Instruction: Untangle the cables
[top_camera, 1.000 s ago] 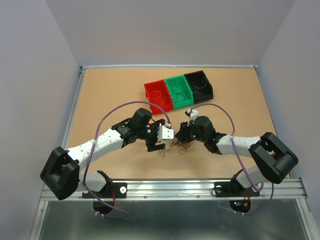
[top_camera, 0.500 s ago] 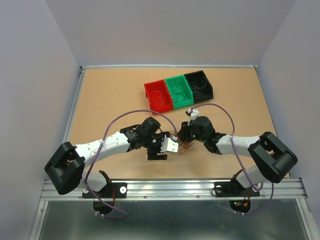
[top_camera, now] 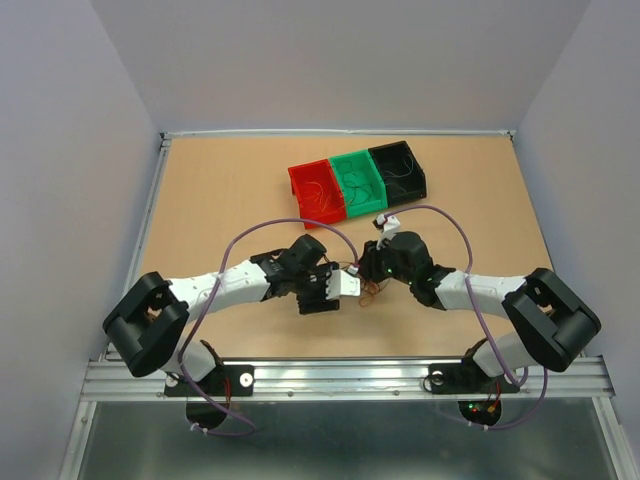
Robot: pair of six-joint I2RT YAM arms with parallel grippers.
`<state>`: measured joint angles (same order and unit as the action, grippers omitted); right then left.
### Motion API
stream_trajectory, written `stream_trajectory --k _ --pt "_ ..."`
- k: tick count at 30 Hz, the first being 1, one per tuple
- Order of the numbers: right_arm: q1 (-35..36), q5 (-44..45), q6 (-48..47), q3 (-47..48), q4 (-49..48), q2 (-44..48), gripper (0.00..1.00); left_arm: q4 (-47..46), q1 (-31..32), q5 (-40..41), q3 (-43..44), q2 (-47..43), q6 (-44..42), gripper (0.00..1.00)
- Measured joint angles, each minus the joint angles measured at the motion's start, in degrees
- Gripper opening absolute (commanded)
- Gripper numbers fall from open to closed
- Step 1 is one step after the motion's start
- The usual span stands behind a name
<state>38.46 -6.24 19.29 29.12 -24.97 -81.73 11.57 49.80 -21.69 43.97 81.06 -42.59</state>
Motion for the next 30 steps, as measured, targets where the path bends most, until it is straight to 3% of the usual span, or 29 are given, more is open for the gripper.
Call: stream_trajectory --k 6,8,9,11,18,26,30 --pt "0.00 0.00 0.00 0.00 0.00 0.00 0.29 -0.09 0.00 -0.59 0.63 1.88 0.66 0.18" --pt "0.00 0.07 0.02 0.00 -0.02 0.00 0.22 -0.42 0.00 -0.55 1.66 3.56 1.07 0.00" --pt "0.00 0.28 0.17 0.00 -0.02 0.00 0.11 -0.87 0.00 -0.39 2.05 4.31 1.38 0.00" --pt "0.00 1.33 0.48 0.00 -0.04 0.00 0.00 -1.75 0.00 -0.07 2.19 4.87 1.64 0.00" --pt "0.00 8.46 2.29 -0.37 -0.22 0.11 0.00 -3.72 -1.38 1.51 2.14 0.55 3.52 0.00" --pt "0.00 11.19 2.56 -2.89 -0.42 4.42 0.01 -5.31 -6.91 2.97 2.23 -12.98 6.73 0.00" --pt "0.00 10.25 1.88 -2.89 -0.81 4.37 0.00 -4.42 -7.56 8.31 5.42 -18.32 9.27 0.00"
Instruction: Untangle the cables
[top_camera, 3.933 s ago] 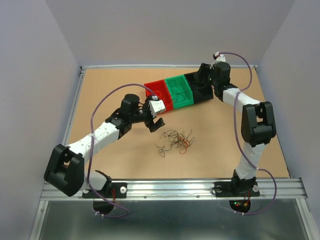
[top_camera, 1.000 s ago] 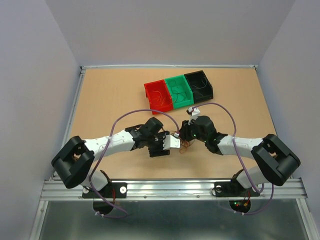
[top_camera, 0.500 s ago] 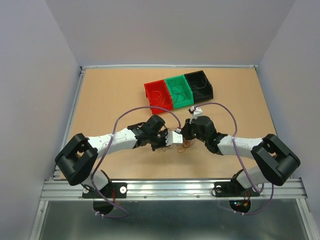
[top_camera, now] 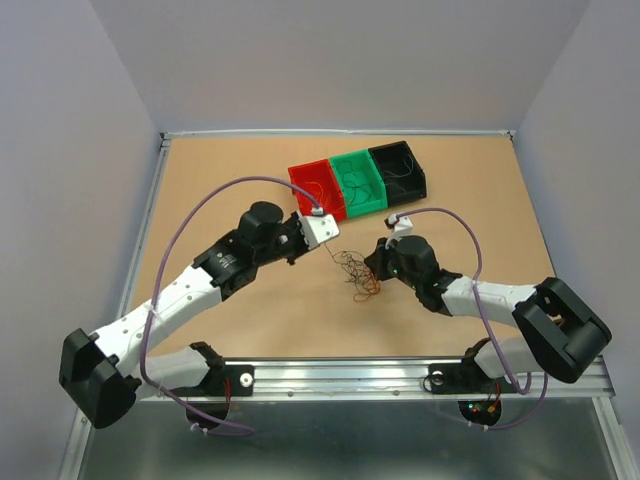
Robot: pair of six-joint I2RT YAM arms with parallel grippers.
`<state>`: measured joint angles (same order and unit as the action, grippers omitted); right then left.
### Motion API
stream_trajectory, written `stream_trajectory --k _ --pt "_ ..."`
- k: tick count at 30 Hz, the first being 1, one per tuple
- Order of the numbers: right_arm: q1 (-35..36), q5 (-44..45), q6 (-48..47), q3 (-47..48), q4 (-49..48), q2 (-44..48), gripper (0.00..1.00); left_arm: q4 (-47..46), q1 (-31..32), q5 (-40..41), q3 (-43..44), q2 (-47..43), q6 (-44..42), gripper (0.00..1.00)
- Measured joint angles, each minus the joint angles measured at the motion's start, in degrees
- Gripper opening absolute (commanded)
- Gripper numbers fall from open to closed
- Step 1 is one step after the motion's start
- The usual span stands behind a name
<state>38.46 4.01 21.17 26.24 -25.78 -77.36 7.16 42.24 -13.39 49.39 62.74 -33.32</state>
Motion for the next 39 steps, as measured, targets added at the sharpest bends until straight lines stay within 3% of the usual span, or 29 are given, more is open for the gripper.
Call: stream_trajectory --k 11,16,18,20,22,28,33,39 --pt "0.00 -6.08 -0.22 0.00 -1.05 -1.86 0.01 0.79 -5.88 20.17 24.44 -3.43 6.73 0.00" --pt "0.00 -9.92 -0.50 -0.09 -1.99 -1.86 0.01 1.29 -5.88 23.28 30.73 -5.53 8.74 0.00" --pt "0.00 -11.63 -0.66 -0.11 -2.23 -1.86 0.12 1.66 -5.88 25.03 32.48 -6.08 9.27 0.00" --pt "0.00 -12.83 -0.79 -0.11 -2.43 -1.86 0.38 1.16 -5.88 27.17 33.22 -6.25 9.42 0.00" --pt "0.00 -13.86 -0.92 -0.11 -2.93 -1.86 0.51 1.22 -5.90 27.26 33.22 -6.54 9.46 0.00" --pt "0.00 -16.72 -2.38 -0.11 -5.09 -1.44 0.58 2.36 -5.95 21.79 33.20 -6.62 10.23 0.00" --pt "0.00 -17.27 -4.72 -0.11 -6.43 -0.11 0.83 3.23 -5.95 18.40 33.16 -6.80 11.41 0.00" --pt "0.00 -23.56 -9.05 -0.04 -10.73 0.85 0.84 3.41 -5.95 13.31 32.26 -8.59 13.18 0.00"
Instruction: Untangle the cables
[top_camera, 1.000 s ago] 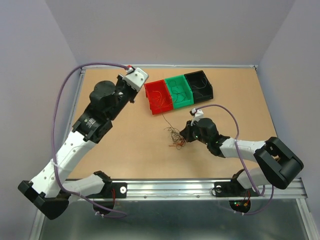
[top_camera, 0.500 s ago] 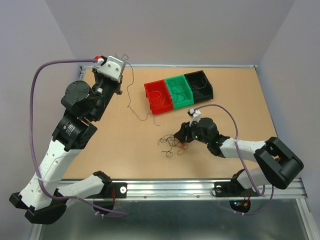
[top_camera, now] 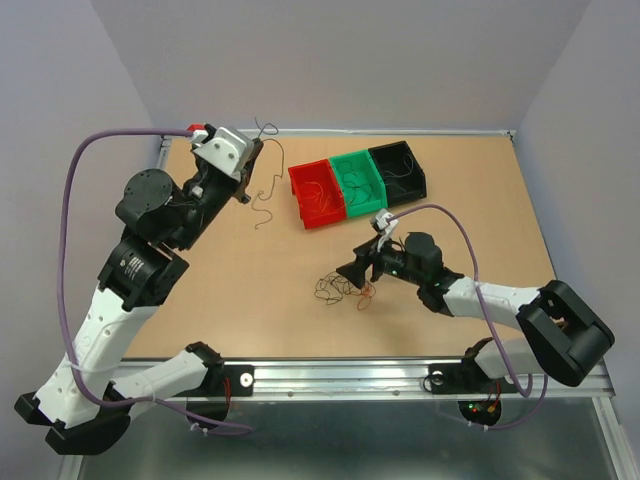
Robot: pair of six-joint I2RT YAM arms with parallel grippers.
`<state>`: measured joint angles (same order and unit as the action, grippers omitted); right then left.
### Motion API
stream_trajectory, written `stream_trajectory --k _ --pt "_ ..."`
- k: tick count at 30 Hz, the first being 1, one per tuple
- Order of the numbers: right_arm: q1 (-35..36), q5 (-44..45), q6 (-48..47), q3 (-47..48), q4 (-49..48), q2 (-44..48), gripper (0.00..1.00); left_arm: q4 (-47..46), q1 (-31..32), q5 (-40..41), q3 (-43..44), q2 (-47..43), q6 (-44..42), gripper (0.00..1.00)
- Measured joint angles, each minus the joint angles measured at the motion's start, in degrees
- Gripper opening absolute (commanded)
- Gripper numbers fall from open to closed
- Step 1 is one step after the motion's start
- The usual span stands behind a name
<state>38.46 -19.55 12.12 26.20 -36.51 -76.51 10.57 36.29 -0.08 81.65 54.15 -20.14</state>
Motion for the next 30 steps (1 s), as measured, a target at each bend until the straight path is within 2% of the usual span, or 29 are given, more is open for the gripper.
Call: stream_trajectory --k 3,4,9,15,21,23,24,27,28,29,30 --pt "0.00 -3.63 -2.89 1.29 -2.23 0.22 0.86 -0.39 0.00 -2.49 -1.16 -0.74 0.63 0.00" --pt "0.00 -4.52 -3.50 1.97 -2.84 0.22 0.92 -0.48 0.00 -3.32 -1.62 -0.81 0.85 0.00" --pt "0.00 -10.86 -6.34 6.36 -9.16 -0.66 0.95 -1.07 0.00 -10.14 -5.16 -0.33 1.88 0.00" --pt "0.00 -15.56 -7.69 13.29 -14.14 -4.37 0.93 -1.27 0.02 -17.94 -7.85 1.79 2.34 0.00" --pt "0.00 -20.22 -8.04 17.86 -16.70 -8.31 0.88 -1.36 0.09 -21.40 -8.13 3.93 2.56 0.00" --pt "0.22 -21.75 -7.87 18.27 -17.42 -9.16 0.81 -1.38 0.11 -21.62 -8.15 4.55 2.56 0.00" --pt "0.39 -22.38 -7.76 18.56 -17.79 -9.70 0.66 -1.51 0.13 -21.62 -8.20 4.83 2.56 0.00" --pt "0.92 -23.52 -7.19 20.50 -18.40 -11.63 0.48 -1.95 0.13 -21.59 -8.37 5.42 2.56 0.00" --pt "1.01 -23.54 -6.91 21.33 -18.47 -12.37 0.27 -2.14 0.15 -21.59 -8.68 5.57 2.56 0.00" --pt "1.03 -23.61 -6.88 21.99 -18.64 -13.05 0.11 -2.25 0.24 -21.42 -9.03 5.68 2.58 0.00" --pt "1.01 -23.69 -6.25 22.53 -19.02 -13.77 0.01 -2.25 0.33 -21.29 -9.20 5.73 2.62 0.00"
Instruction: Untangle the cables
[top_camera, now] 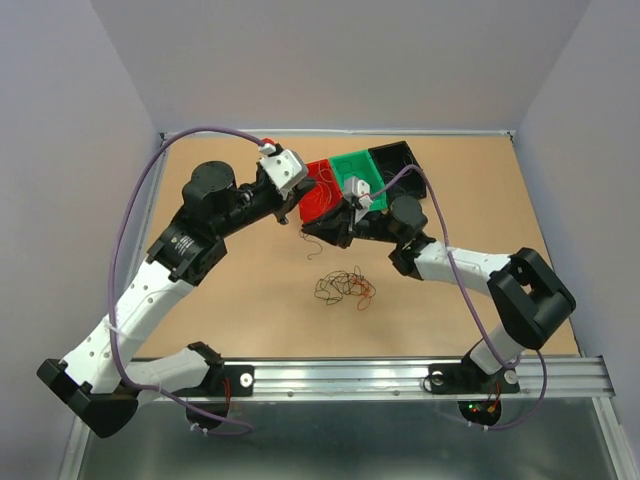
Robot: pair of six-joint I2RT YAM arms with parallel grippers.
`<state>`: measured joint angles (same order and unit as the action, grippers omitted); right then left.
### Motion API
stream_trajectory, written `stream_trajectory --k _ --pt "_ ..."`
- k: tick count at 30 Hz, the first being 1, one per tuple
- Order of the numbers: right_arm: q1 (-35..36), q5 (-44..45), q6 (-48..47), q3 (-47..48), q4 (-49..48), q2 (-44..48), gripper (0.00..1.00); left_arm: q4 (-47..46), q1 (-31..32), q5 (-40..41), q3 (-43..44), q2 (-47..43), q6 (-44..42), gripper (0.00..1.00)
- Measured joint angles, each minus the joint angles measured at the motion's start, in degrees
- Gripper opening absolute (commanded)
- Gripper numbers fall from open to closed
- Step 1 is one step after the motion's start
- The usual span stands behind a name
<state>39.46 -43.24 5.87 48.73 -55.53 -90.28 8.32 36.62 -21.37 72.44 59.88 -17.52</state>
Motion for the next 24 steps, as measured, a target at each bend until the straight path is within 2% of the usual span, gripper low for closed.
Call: stream_trajectory --k 4,8,14,19,24 --pt "0.00 -0.04 0.81 0.33 -0.55 -0.87 0.01 -0.42 0.04 2.40 -0.85 0.11 0.39 0.00" --pt "0.00 0.00 1.33 0.00 -0.70 -0.48 0.00 -1.95 -0.22 8.59 -0.85 0.96 1.42 0.00" --pt "0.00 0.90 1.99 -5.55 -0.81 6.88 0.01 -5.57 -2.67 14.21 -1.75 6.88 1.55 0.00" --pt "0.00 5.22 2.10 -7.26 -2.25 14.10 0.01 -6.84 -4.28 12.90 -2.84 16.48 1.75 0.00" --pt "-0.48 16.39 3.52 -10.47 -3.08 17.11 0.00 -7.41 -3.89 7.80 -4.46 20.92 2.12 0.00"
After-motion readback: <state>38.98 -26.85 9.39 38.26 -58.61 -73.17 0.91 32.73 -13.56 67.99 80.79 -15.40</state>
